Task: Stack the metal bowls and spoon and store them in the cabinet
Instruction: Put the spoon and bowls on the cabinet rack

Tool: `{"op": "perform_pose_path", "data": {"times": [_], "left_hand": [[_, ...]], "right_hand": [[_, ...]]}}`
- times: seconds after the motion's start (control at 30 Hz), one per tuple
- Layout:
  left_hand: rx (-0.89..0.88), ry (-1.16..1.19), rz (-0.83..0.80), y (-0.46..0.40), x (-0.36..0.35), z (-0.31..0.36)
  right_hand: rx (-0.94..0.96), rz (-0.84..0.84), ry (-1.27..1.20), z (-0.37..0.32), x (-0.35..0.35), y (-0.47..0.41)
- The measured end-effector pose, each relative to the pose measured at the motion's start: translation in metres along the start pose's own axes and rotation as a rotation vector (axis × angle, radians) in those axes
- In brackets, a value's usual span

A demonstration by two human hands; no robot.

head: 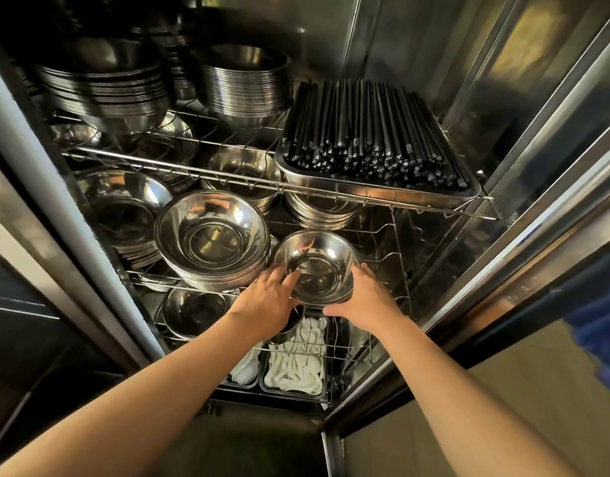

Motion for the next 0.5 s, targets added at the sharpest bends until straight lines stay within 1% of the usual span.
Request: {"op": "perform_pose_path", "data": {"times": [0.13, 0.3, 0.4, 0.5], "left_hand": [[-0.005, 0.015, 0.037, 0.0007, 0.0050, 0.0001], [0.035, 0.037, 0.083, -0.0011, 0.0095, 0.0038], [0.074, 0.061, 0.085, -0.0032, 0.0088, 0.0075], [0.073, 0.073, 0.085, -0.0051, 0.0082, 0.0086]], "right_hand": [[0.013, -0.011, -0.027, 0.0008, 0.0051, -0.0014], [0.001, -0.091, -0.044, 0.0025, 0.0087, -0.0070], [0.009, -0.070, -0.044, 0.0027, 0.0062, -0.0060], [0.000, -0.028, -0.018, 0.0025, 0.0036, -0.0044]]}}
Point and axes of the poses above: each hand's wrist, its own y-axis away from the middle knuckle, its own x-axis out of the back of the hand, z = x × y, the point moved 2 cm from there along -y, towards the middle knuckle, and after that the axes turned 5 degrees about y, right-handed, at the moved point
